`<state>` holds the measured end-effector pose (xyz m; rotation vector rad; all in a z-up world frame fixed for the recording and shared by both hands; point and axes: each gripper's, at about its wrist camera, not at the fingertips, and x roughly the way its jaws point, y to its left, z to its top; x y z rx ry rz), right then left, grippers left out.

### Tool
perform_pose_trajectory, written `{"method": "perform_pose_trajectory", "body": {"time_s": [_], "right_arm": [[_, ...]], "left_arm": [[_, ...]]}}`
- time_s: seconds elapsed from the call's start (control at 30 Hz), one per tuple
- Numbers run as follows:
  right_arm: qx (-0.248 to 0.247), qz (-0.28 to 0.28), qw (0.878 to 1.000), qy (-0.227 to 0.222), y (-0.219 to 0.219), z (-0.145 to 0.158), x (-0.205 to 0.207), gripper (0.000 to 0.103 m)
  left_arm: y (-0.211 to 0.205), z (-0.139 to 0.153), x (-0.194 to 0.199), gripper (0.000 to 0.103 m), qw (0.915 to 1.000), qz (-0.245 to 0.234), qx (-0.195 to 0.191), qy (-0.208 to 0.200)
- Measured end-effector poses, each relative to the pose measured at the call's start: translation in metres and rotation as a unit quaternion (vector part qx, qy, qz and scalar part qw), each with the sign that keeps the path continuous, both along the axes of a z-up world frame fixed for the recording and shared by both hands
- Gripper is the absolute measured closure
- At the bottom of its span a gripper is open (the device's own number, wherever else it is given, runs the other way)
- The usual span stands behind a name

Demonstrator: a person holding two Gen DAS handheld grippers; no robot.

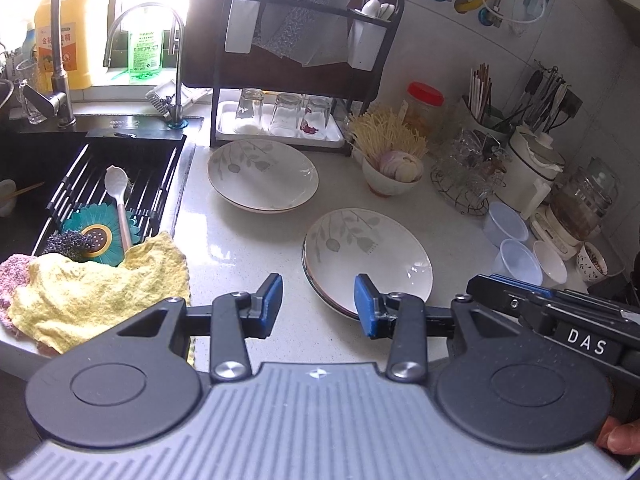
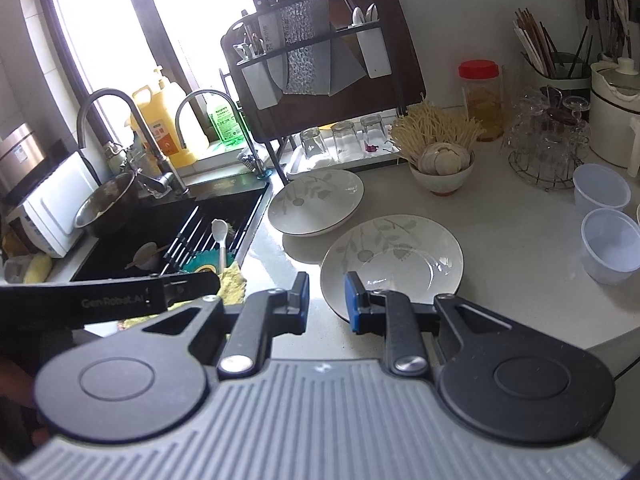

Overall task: Organize plates and bowls
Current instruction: 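Move the left gripper to the second white leaf bowl by the dish rack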

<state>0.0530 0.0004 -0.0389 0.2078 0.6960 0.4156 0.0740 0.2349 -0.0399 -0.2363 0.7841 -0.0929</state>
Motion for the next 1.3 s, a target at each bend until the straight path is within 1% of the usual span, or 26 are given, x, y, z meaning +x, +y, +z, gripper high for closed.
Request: {"method": "perform_pose_trajectory", "body": {"time_s": [0.13, 0.27, 0.63, 0.77, 0.9, 0.97, 1.0, 1.03, 1.1, 1.17, 1.2, 1.23, 1.3], "right_arm": [[0.001, -0.008, 1.0, 0.005, 0.007, -0.001, 0.021, 0.08], [0.008, -0.009, 1.0, 0.014, 0.016, -0.002, 0.042, 0.08], [0.014, -0.007, 0.999, 0.03, 0.044, -0.004, 0.121, 0.08], [0.019, -0.006, 0.999, 0.048, 0.049, -0.009, 0.145, 0.079], [0.015, -0.014, 0.997, 0.07, 0.053, -0.017, 0.167, 0.079], [0.015, -0.018, 0.997, 0.078, 0.053, -0.021, 0.177, 0.073], [0.015, -0.019, 0.997, 0.079, 0.054, -0.023, 0.181, 0.063], [0.015, -0.019, 0.997, 0.08, 0.054, -0.025, 0.186, 0.053], [0.015, -0.021, 0.996, 0.081, 0.056, -0.029, 0.193, 0.048], [0.015, -0.027, 0.995, 0.091, 0.056, -0.035, 0.203, 0.047], [0.016, -0.032, 0.995, 0.097, 0.056, -0.039, 0.207, 0.045], [0.017, -0.038, 0.994, 0.105, 0.056, -0.043, 0.211, 0.039], [0.024, -0.046, 0.992, 0.113, 0.056, -0.049, 0.218, 0.032]], "left_arm": [[0.005, -0.003, 0.024, 0.058, 0.9999, -0.005, 0.005, 0.008], [0.015, -0.004, 0.051, 0.058, 0.9997, -0.011, -0.011, 0.02], [0.047, -0.007, 0.133, 0.058, 0.9989, -0.002, -0.002, 0.046], [0.057, -0.014, 0.159, 0.058, 0.9983, -0.001, -0.006, 0.058], [0.066, -0.023, 0.183, 0.057, 0.9972, 0.0, -0.012, 0.074], [0.069, -0.029, 0.194, 0.057, 0.9966, 0.001, -0.011, 0.082], [0.071, -0.031, 0.199, 0.056, 0.9962, 0.0, -0.012, 0.086], [0.073, -0.035, 0.204, 0.052, 0.9959, -0.001, -0.013, 0.09], [0.076, -0.041, 0.214, 0.049, 0.995, -0.003, -0.012, 0.099], [0.08, -0.049, 0.223, 0.046, 0.994, -0.005, -0.012, 0.108], [0.082, -0.052, 0.227, 0.045, 0.9935, -0.004, -0.014, 0.113], [0.085, -0.056, 0.232, 0.042, 0.9929, -0.002, -0.016, 0.118], [0.091, -0.063, 0.241, 0.04, 0.9919, 0.003, -0.017, 0.125]]}}
